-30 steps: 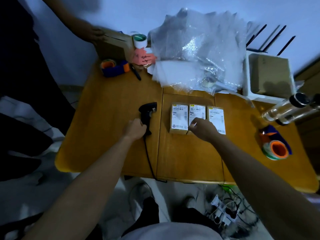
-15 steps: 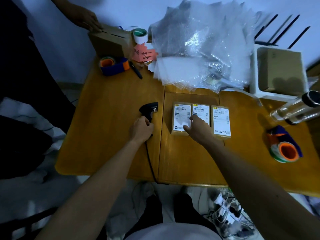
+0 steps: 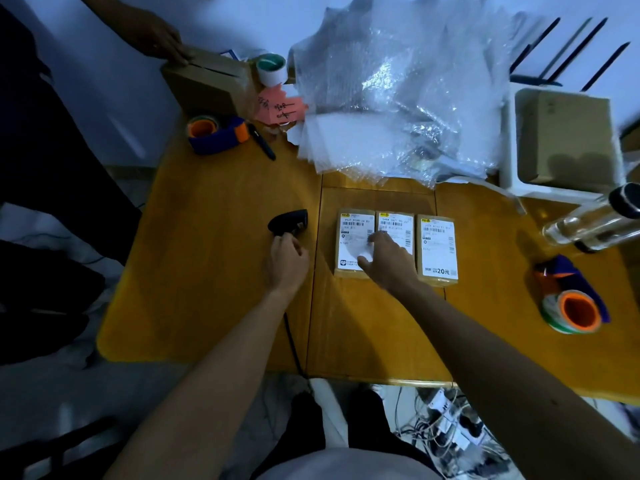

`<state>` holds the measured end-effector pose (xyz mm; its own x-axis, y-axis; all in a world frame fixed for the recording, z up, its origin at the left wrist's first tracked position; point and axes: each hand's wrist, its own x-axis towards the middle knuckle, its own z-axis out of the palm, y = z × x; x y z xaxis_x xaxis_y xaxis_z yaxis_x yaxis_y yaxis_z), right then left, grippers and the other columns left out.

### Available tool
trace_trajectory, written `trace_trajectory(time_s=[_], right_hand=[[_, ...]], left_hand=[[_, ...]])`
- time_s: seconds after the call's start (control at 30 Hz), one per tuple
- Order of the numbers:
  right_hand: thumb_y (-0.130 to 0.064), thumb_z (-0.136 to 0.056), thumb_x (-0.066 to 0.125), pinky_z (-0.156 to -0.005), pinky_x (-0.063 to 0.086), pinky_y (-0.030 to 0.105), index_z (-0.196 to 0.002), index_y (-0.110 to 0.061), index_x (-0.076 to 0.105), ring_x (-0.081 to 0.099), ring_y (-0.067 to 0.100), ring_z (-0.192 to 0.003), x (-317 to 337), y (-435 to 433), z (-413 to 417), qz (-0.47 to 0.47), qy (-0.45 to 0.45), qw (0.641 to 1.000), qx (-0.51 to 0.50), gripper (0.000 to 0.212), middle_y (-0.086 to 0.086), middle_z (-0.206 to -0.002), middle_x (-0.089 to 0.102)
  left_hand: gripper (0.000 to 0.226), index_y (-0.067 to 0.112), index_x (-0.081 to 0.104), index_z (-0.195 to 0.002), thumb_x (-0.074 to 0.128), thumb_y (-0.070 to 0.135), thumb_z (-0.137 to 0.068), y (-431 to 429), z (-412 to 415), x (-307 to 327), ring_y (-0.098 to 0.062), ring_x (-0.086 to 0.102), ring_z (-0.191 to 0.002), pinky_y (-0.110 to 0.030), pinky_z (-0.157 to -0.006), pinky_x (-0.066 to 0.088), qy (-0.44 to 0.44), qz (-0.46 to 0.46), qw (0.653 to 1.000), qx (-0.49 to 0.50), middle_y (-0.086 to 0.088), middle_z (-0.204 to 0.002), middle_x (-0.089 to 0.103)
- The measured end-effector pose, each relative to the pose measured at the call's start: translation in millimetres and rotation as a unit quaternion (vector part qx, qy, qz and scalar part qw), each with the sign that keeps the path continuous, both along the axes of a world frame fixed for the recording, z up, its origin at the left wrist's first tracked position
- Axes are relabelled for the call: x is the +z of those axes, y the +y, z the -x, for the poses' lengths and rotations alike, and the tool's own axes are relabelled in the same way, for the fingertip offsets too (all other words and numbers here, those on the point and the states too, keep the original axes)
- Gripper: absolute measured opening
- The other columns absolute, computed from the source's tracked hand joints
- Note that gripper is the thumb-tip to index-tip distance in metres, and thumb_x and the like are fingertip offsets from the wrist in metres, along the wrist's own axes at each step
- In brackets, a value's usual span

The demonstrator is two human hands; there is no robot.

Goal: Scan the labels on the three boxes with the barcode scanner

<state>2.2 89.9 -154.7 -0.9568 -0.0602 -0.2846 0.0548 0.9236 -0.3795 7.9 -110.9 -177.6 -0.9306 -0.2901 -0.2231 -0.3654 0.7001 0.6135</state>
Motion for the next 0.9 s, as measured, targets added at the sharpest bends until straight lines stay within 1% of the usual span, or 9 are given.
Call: trace_trajectory(time_s=[0.13,0.23,0.33,0.43,0.53,0.63,0.7,0.77,0.9], right_hand=[[-0.039,-0.097,0.061,-0.086,0.052,0.041,-0.138,-0.013,0.05,0.068,0.029,-0.106,1,-16,7,-0.001,0.012,0.999,0.052,0.05,0.007,-0.142,0.057],[-0.04,-0.099,0.056,-0.086,0.054,0.045,-0.137,-0.013,0.049,0.066,0.031,-0.105,3,-35,15,0.012,0.004,0.996,0.086,0.047,0.009,-0.136,0.058],[-0.038,-0.098,0.056,-0.084,0.055,0.049,-0.13,-0.011,0.052,0.065,0.033,-0.101,6,-55,22,0.018,0.002,0.994,0.108,0.041,0.011,-0.126,0.06],[-0.035,-0.096,0.06,-0.081,0.055,0.044,-0.128,-0.013,0.057,0.065,0.031,-0.101,7,-78,28,0.038,-0.002,0.992,0.118,0.039,0.01,-0.121,0.065],[-0.031,-0.094,0.061,-0.081,0.056,0.042,-0.128,-0.01,0.06,0.066,0.032,-0.103,3,-101,35,0.074,-0.06,0.99,0.1,0.039,0.013,-0.116,0.069],[-0.029,-0.095,0.06,-0.083,0.055,0.04,-0.127,-0.008,0.06,0.066,0.034,-0.105,-9,-118,39,0.089,-0.124,0.985,0.077,0.039,0.015,-0.118,0.069],[-0.025,-0.096,0.058,-0.081,0.053,0.039,-0.124,-0.007,0.06,0.065,0.034,-0.103,-15,-127,40,0.104,-0.151,0.982,0.055,0.033,0.014,-0.115,0.067],[-0.022,-0.097,0.056,-0.081,0.055,0.042,-0.118,-0.004,0.062,0.066,0.034,-0.099,-22,-132,42,0.125,-0.173,0.977,0.015,0.028,0.014,-0.108,0.066],[-0.019,-0.095,0.056,-0.075,0.055,0.041,-0.1,-0.005,0.067,0.066,0.032,-0.088,-30,-133,44,0.209,-0.222,0.95,-0.074,0.018,0.015,-0.093,0.067]], left_hand=[[0.015,0.008,0.055,-0.106,0.064,0.013,-0.095,-22,-2,-3,-0.021,0.05,-0.095,-0.03,-0.074,0.033,-0.008,0.041,0.998,0.045,-0.012,-0.117,0.054],[0.017,0.009,0.053,-0.105,0.064,0.016,-0.095,-30,-2,-4,-0.028,0.055,-0.102,-0.033,-0.074,0.034,-0.032,0.03,0.997,0.061,-0.013,-0.123,0.053],[0.019,0.01,0.053,-0.104,0.065,0.021,-0.095,-35,1,-8,-0.027,0.055,-0.101,-0.035,-0.075,0.038,-0.045,0.007,0.997,0.064,-0.011,-0.121,0.054],[0.027,0.01,0.056,-0.112,0.067,0.026,-0.094,-42,2,-13,-0.023,0.056,-0.097,-0.037,-0.077,0.047,-0.067,-0.035,0.995,0.071,-0.01,-0.117,0.06],[0.037,0.012,0.055,-0.122,0.069,0.032,-0.093,-49,2,-15,-0.027,0.064,-0.1,-0.045,-0.083,0.056,-0.107,-0.07,0.99,0.063,-0.009,-0.117,0.064],[0.044,0.01,0.055,-0.127,0.07,0.034,-0.093,-55,5,-16,-0.025,0.063,-0.099,-0.041,-0.084,0.057,-0.125,-0.112,0.984,0.055,-0.004,-0.113,0.063],[0.041,0.011,0.056,-0.125,0.07,0.033,-0.094,-58,9,-15,-0.022,0.061,-0.095,-0.037,-0.08,0.055,-0.141,-0.142,0.978,0.058,-0.001,-0.108,0.061],[0.034,0.011,0.059,-0.122,0.068,0.029,-0.095,-62,13,-17,-0.022,0.064,-0.097,-0.039,-0.085,0.056,-0.154,-0.188,0.967,0.076,-0.004,-0.112,0.066],[0.025,0.007,0.063,-0.121,0.057,0.023,-0.102,-63,17,-12,-0.019,0.064,-0.093,-0.035,-0.085,0.056,-0.169,-0.311,0.928,0.121,-0.003,-0.104,0.067]])
